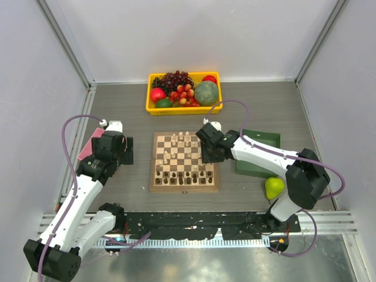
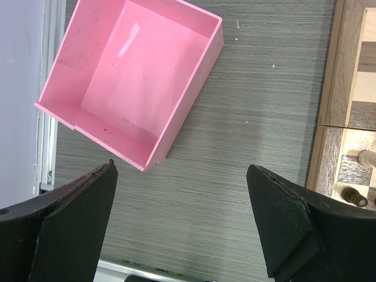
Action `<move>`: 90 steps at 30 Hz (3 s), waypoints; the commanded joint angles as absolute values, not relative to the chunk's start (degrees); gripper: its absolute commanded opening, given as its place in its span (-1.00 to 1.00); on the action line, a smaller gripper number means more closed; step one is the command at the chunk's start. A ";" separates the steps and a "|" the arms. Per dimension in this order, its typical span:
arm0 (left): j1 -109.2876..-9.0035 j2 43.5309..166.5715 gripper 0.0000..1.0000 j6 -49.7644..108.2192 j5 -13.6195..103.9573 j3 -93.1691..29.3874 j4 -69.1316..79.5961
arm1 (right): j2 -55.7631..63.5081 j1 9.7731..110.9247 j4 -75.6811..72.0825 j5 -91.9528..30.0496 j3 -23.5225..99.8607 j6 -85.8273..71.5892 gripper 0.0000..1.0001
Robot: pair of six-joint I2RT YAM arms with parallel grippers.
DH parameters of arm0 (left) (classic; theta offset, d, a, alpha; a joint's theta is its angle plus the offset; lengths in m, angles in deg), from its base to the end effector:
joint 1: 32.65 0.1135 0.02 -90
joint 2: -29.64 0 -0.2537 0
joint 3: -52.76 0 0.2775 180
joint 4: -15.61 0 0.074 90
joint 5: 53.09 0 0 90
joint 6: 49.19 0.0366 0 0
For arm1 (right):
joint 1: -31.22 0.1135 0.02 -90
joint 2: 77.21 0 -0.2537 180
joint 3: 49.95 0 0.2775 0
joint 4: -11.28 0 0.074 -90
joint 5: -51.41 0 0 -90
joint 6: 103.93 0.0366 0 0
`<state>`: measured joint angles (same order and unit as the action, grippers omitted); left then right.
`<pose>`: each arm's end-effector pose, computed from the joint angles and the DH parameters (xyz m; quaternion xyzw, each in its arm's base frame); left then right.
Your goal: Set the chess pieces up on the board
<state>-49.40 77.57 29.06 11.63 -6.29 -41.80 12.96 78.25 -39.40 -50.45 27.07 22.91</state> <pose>0.1925 -0.0416 0.2779 -0.0419 0.9083 0.1074 0.4021 0.2369 0.2432 0.2055 -0.0627 0.9671 0.0756 0.2348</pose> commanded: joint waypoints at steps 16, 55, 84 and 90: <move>-49.17 78.07 0.99 29.38 12.12 -7.01 -41.78 | 14.46 77.45 -37.50 -52.22 26.08 23.33 -0.36; -49.17 78.16 0.99 29.21 11.60 -7.18 -42.14 | 23.24 74.38 -37.94 -56.79 47.60 11.82 -0.71; -49.17 78.34 0.99 29.29 11.33 -7.36 -42.31 | 40.04 72.88 -37.77 -52.92 59.74 8.21 -0.70; -49.08 78.42 0.99 29.29 11.33 -7.36 -42.14 | 40.65 72.71 -36.54 -51.51 58.95 8.30 -0.69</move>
<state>-49.40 78.55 29.12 12.00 -6.29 -42.21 40.50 72.96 -38.33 -52.46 57.65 8.68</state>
